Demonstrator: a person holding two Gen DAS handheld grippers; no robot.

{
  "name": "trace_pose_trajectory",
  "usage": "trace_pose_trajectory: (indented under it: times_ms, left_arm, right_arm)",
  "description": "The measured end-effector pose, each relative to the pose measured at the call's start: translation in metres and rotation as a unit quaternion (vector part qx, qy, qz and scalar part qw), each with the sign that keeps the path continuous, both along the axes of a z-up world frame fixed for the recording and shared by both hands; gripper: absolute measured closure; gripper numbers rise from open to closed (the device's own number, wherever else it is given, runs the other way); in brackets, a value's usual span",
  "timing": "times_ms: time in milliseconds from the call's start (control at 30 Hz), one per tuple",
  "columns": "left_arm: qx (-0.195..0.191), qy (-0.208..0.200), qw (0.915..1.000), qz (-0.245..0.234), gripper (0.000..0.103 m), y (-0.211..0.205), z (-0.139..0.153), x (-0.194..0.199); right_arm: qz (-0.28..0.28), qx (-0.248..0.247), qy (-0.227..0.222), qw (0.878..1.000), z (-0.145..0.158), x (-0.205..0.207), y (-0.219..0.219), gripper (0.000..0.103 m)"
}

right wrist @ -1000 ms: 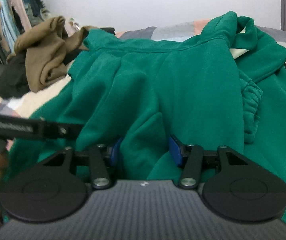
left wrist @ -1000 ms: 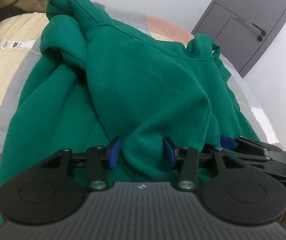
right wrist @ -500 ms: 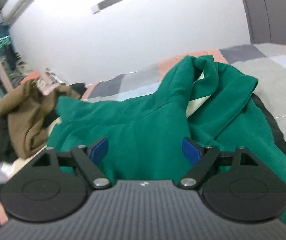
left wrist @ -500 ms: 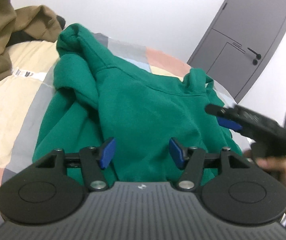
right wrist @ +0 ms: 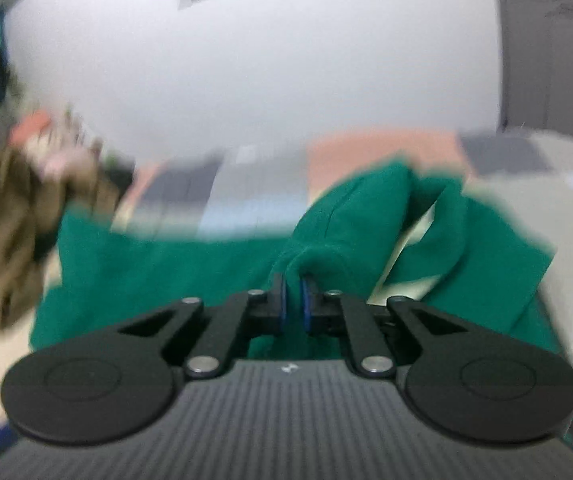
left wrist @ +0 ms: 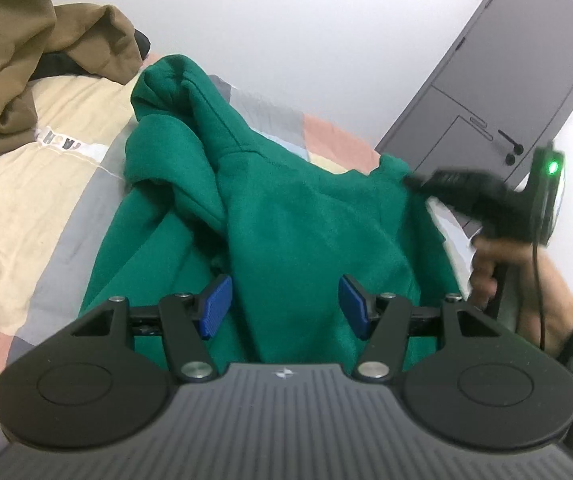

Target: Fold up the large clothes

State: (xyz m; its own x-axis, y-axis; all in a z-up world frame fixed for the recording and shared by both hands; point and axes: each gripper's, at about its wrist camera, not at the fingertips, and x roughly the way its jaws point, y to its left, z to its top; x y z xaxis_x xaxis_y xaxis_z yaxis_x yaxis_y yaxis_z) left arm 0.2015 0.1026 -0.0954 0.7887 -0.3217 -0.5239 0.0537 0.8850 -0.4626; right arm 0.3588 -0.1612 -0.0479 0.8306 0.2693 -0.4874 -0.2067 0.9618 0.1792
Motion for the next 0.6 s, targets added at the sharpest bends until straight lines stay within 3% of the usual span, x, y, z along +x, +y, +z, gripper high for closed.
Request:
trace_pose_trajectory:
  times_ms: [133,267,433,467,533,567,600]
  left_arm:
    - [0.005,0.001,1.0,0.004,0.038,0.003,-0.002,0.003]
    - [0.016,0.01,0.9998,0.005,0.038,0.001,-0.006,0.006]
    - [0.028,0.011,0.9995,-0.002,0.038,-0.004,-0.008,0.008]
    - [0.032,0.008,0.9995,-0.003,0.038,-0.005,-0.008,0.007]
    - [0.039,0.002,0.9992,-0.004,0.038,-0.008,-0.006,0.005]
    - [0.043,-0.002,0.9991,-0.004,0.038,-0.01,-0.006,0.004]
    - [0.048,-0.005,0.9988,-0.004,0.038,-0.012,-0.005,0.003]
  right_arm:
    - [-0.05,-0.004,-0.03,0.998,0.019,0.029,-0.014,0.097]
    - [-0.044,-0.047,-0.001,0.998,-0.004,0.043,-0.004,0.097]
    - [-0.033,-0.04,0.001,0.999,-0.018,0.021,-0.001,0.093]
    - [-0.027,-0.04,-0.001,0.999,-0.018,0.016,-0.003,0.09]
    - [-0.016,-0.047,-0.004,0.999,-0.013,0.001,-0.005,0.068]
    - [-0.01,-0.045,-0.009,0.999,-0.009,-0.008,-0.005,0.051]
    - [-0.002,-0.038,-0.017,0.999,-0.006,-0.024,-0.008,0.045]
